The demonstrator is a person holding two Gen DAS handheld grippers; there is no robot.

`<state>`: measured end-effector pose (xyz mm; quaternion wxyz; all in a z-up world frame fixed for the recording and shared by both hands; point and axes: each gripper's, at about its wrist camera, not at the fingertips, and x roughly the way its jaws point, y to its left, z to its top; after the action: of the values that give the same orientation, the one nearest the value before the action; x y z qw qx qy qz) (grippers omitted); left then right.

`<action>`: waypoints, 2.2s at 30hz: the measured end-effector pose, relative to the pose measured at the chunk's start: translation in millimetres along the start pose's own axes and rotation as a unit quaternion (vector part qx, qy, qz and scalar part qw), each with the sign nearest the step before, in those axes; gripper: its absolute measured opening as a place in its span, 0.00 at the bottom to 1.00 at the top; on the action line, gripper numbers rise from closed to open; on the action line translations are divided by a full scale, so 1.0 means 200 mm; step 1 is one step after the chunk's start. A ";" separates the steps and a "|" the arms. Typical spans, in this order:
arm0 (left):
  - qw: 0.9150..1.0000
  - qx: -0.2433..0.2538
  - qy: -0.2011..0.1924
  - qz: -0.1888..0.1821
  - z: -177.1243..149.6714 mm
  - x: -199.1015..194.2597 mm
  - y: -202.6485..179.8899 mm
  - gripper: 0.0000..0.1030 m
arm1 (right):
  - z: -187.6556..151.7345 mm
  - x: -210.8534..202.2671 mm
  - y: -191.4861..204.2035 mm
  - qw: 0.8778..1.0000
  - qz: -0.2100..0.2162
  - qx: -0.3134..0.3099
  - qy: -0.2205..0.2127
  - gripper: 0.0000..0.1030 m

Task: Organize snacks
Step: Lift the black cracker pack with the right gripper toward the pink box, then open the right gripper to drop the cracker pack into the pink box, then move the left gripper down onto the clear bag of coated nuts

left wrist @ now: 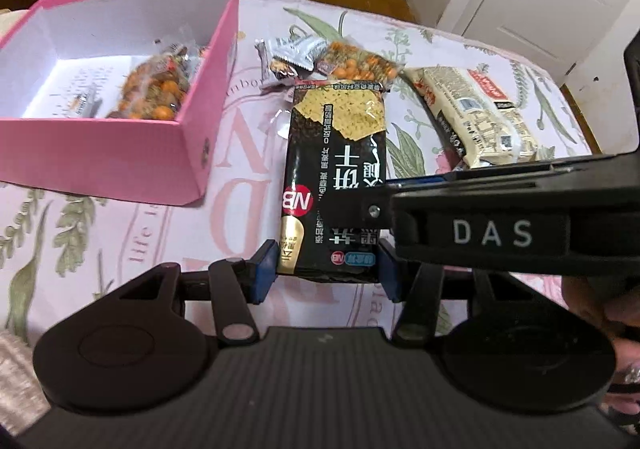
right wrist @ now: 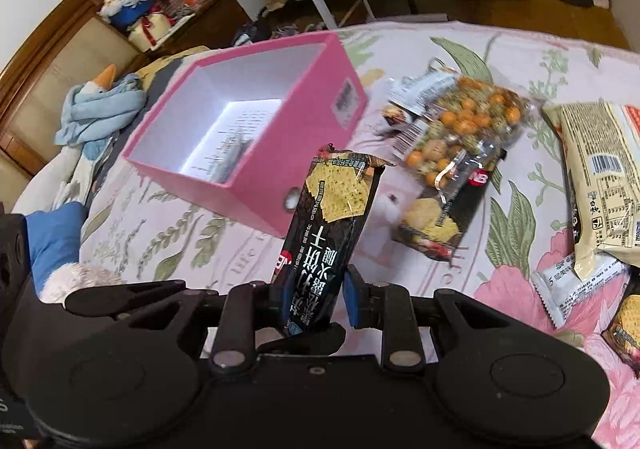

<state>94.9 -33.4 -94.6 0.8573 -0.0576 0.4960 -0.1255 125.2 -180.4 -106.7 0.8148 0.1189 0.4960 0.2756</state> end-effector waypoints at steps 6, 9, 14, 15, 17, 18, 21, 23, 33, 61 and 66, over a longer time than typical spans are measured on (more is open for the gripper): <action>1.000 0.014 -0.015 -0.004 -0.01 -0.17 0.05 0.49 | -0.01 -0.09 0.15 1.000 0.001 -0.003 -0.012 0.30; 0.999 0.023 -0.031 -0.002 0.00 -0.27 0.07 0.49 | 0.01 -0.13 0.22 1.000 0.006 -0.012 -0.021 0.30; 0.998 0.033 -0.055 0.007 0.04 -0.40 0.13 0.49 | 0.07 -0.17 0.36 0.999 0.009 -0.028 -0.031 0.30; 0.998 0.034 -0.060 0.010 0.05 -0.42 0.14 0.49 | 0.09 -0.18 0.39 0.999 0.008 -0.034 -0.032 0.30; 0.997 0.034 -0.068 0.014 0.07 -0.46 0.18 0.49 | 0.13 -0.17 0.44 0.998 0.009 -0.045 -0.033 0.30; 0.997 0.033 -0.069 0.015 0.09 -0.47 0.21 0.49 | 0.15 -0.16 0.47 0.998 0.009 -0.049 -0.033 0.30; 0.997 0.026 -0.074 0.017 0.15 -0.50 0.30 0.49 | 0.22 -0.12 0.53 0.998 0.013 -0.057 -0.036 0.30; 0.997 0.022 -0.077 0.019 0.20 -0.50 0.37 0.49 | 0.27 -0.08 0.57 0.997 0.015 -0.059 -0.038 0.30; 0.997 -0.004 -0.074 0.028 0.46 -0.29 0.82 0.49 | 0.57 0.32 0.71 0.996 0.022 -0.076 -0.030 0.30; 0.998 -0.016 -0.048 0.023 0.48 -0.20 0.73 0.55 | 0.52 -0.02 0.23 0.997 -0.049 -0.033 -0.046 0.38; 0.998 0.012 -0.059 0.002 0.49 -0.24 0.48 0.55 | 0.41 -0.25 0.09 0.995 -0.074 -0.040 -0.062 0.40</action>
<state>171.6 69.1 -26.5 0.8861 -0.0539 0.4428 -0.1257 173.8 -187.3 -22.2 0.8662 0.0654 0.4409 0.2260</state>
